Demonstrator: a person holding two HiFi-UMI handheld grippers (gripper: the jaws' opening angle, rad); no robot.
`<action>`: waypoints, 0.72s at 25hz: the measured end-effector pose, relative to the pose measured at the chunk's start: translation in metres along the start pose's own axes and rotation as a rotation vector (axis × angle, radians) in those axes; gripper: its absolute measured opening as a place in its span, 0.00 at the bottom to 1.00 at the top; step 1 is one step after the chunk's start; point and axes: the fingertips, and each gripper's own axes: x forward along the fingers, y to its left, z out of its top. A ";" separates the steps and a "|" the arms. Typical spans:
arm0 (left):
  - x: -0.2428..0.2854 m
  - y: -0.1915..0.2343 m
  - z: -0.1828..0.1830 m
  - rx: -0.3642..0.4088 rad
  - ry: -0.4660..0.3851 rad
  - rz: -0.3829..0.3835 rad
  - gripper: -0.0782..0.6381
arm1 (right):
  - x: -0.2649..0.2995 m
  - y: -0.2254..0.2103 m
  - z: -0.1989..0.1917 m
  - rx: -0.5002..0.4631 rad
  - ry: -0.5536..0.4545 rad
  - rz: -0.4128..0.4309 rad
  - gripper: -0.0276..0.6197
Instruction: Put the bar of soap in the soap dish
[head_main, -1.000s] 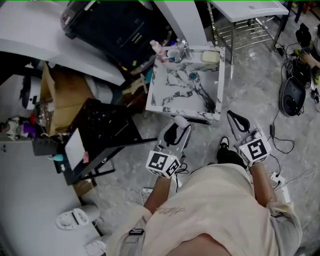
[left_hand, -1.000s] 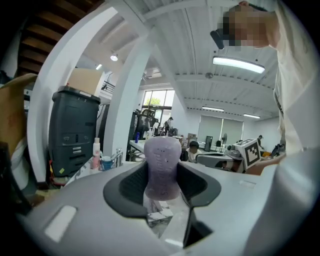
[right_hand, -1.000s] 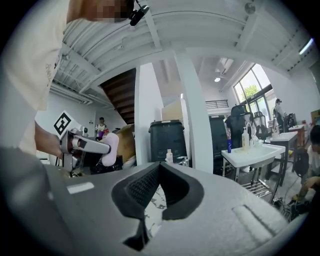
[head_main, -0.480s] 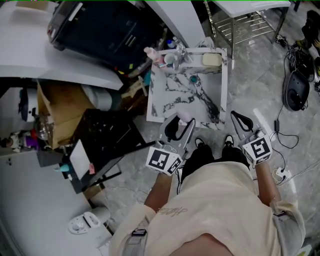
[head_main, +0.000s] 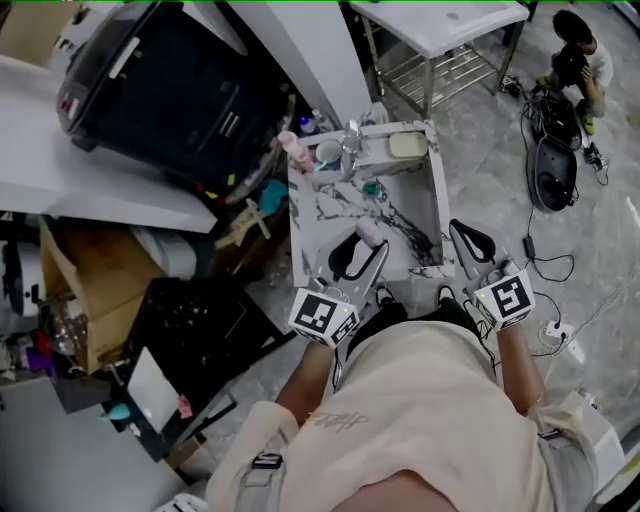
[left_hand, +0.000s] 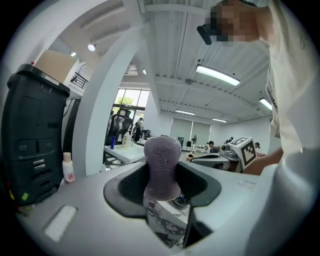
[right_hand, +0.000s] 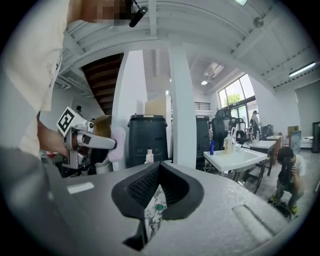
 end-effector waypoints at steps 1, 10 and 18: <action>0.001 0.004 -0.001 -0.004 -0.001 -0.024 0.39 | 0.001 0.001 0.003 -0.001 -0.004 -0.029 0.04; 0.032 0.019 -0.006 0.051 0.023 -0.221 0.39 | -0.025 0.008 -0.007 0.090 0.022 -0.256 0.04; 0.097 0.027 -0.009 0.198 0.131 -0.217 0.39 | -0.052 -0.006 -0.018 0.092 0.036 -0.308 0.04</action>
